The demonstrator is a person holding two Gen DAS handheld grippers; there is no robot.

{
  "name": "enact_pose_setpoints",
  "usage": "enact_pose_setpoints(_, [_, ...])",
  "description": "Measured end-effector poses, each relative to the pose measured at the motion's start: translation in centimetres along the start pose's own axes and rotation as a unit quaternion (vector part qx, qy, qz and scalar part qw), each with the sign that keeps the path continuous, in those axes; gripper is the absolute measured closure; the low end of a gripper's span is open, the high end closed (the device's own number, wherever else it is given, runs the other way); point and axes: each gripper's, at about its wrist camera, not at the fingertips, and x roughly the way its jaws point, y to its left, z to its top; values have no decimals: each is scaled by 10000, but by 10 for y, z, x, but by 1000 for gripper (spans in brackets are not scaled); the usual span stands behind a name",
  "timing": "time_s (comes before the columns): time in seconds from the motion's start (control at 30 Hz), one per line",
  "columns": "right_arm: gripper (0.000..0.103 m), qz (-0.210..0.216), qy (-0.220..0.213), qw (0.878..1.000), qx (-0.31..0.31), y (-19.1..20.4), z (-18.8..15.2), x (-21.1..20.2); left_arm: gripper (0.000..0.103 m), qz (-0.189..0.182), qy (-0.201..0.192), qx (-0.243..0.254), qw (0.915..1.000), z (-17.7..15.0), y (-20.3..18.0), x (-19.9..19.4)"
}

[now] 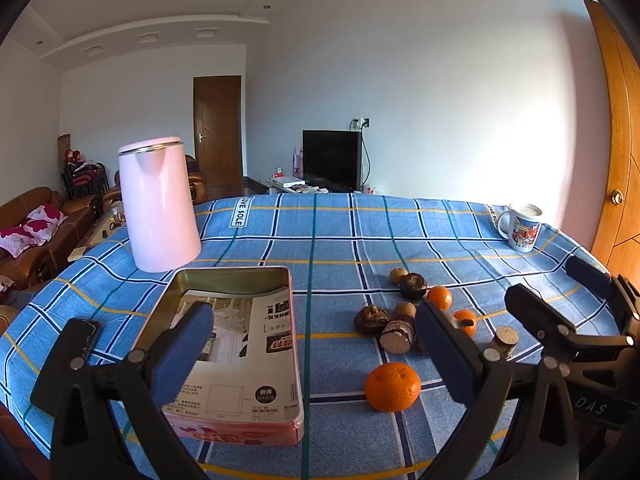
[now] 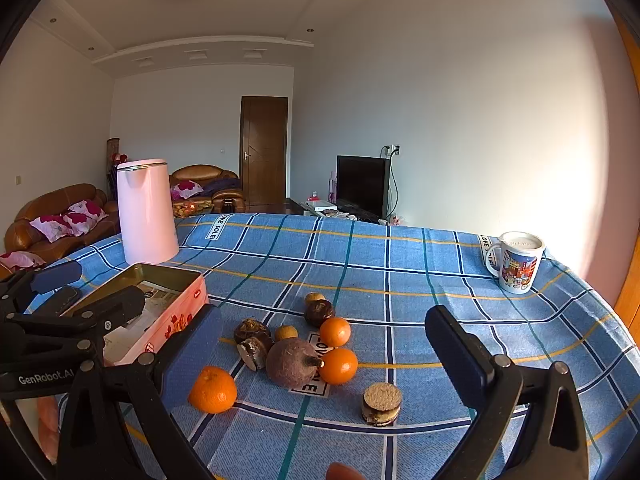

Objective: Organize fruits

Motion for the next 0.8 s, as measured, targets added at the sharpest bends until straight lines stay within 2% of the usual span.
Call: enact_pose_setpoints(0.8, [1, -22, 102, 9999, 78, -3, -5, 3, 0, -6, 47, -21, 10000, -3, -3, 3])
